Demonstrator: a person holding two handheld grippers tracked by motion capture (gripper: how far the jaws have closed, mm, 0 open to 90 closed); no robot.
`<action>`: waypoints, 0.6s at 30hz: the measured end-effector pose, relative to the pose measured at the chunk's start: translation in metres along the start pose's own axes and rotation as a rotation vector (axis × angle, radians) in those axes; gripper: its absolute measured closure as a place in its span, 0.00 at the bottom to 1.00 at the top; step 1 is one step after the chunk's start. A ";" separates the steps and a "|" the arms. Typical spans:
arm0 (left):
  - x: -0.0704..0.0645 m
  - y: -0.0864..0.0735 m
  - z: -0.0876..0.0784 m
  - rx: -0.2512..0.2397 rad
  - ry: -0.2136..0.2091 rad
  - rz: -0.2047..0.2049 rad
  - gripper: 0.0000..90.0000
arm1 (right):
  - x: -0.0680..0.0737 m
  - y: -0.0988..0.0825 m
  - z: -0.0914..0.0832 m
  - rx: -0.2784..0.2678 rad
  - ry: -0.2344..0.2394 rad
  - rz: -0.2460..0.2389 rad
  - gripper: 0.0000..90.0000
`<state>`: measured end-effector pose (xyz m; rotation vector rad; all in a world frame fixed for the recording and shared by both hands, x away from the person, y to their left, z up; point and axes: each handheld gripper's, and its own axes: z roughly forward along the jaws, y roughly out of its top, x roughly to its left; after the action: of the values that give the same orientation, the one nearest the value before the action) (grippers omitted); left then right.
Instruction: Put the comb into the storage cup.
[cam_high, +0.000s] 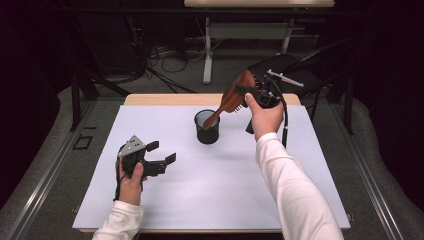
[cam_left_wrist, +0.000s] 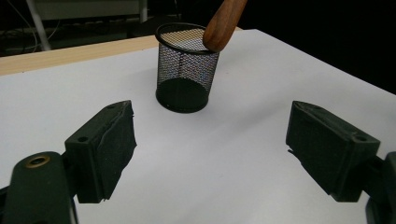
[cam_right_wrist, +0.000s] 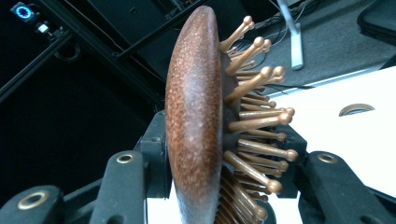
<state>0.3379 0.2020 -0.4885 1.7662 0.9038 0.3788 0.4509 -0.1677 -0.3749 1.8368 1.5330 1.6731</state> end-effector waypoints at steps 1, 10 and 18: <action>0.000 0.000 0.000 -0.001 -0.001 0.000 0.18 | 0.000 0.000 0.001 -0.002 -0.005 0.000 0.57; 0.001 0.000 0.000 0.002 0.001 0.001 0.18 | 0.001 0.000 0.005 -0.057 -0.016 0.010 0.57; 0.001 0.000 0.000 -0.001 0.000 0.001 0.18 | -0.001 -0.004 0.011 -0.067 -0.046 -0.004 0.57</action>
<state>0.3385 0.2028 -0.4886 1.7659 0.9027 0.3794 0.4586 -0.1616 -0.3818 1.8244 1.4436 1.6475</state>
